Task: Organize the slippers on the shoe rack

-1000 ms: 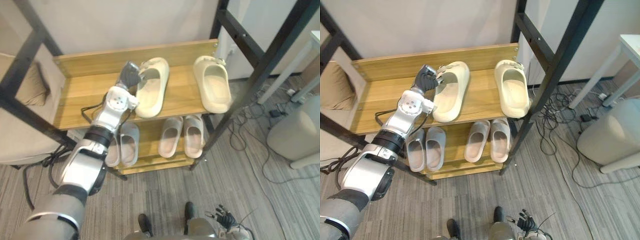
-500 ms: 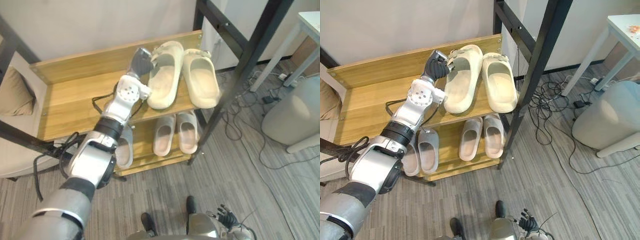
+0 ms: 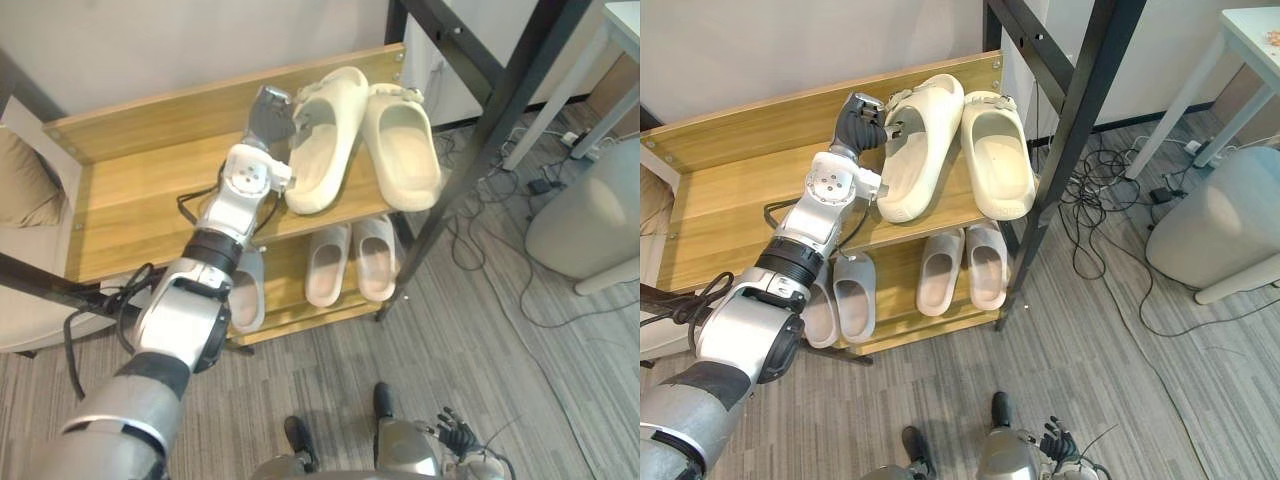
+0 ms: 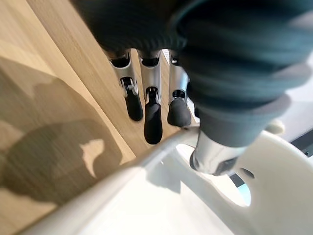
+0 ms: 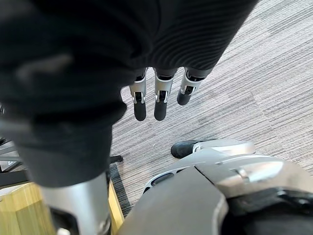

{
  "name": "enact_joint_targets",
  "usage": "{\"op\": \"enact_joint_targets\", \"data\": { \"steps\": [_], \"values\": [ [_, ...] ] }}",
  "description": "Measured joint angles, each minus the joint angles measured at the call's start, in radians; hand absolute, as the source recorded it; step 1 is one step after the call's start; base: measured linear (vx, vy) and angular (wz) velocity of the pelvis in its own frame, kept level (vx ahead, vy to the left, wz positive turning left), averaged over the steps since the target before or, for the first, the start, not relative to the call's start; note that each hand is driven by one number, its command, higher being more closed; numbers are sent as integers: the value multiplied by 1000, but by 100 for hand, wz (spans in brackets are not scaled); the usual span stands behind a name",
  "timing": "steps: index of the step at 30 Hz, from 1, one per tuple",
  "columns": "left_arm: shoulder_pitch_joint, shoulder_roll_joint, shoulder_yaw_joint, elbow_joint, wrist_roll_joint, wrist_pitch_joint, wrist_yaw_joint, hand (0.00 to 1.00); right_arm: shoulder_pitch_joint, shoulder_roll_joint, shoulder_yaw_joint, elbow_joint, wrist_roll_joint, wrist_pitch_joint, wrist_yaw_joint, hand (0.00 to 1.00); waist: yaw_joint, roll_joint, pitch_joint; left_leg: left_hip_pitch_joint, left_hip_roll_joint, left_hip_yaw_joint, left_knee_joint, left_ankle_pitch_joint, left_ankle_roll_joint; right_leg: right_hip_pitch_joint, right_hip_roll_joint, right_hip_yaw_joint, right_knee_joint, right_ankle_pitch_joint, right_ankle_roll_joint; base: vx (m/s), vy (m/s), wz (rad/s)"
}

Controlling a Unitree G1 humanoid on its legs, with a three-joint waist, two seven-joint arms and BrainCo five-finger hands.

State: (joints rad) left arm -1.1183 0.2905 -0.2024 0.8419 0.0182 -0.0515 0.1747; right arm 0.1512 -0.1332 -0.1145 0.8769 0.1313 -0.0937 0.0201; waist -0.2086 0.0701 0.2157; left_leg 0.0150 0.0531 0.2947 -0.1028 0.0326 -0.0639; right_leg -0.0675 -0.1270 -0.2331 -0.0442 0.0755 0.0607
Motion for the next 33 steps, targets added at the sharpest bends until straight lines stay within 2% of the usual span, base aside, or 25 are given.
{"op": "enact_joint_targets", "data": {
  "steps": [13,23,33],
  "values": [
    [11,1,21,16,11,15,-1,0,0,-1,2,1,0,0,0,0,2,1,1,7,2,-30,0,1,0,23,0,-32,0,-7,-8,-9,-8,5],
    [45,9,31,15,11,17,-1,0,6,-7,10,2,-1,0,0,0,15,1,1,9,3,-36,0,1,0,30,1,-37,0,-10,-7,-5,-3,1],
    [45,6,27,5,-23,16,-2,0,6,-7,11,2,-2,2,0,0,14,1,1,10,4,-42,0,1,-1,33,1,-44,0,-11,-7,-2,-1,0]
  ]
}}
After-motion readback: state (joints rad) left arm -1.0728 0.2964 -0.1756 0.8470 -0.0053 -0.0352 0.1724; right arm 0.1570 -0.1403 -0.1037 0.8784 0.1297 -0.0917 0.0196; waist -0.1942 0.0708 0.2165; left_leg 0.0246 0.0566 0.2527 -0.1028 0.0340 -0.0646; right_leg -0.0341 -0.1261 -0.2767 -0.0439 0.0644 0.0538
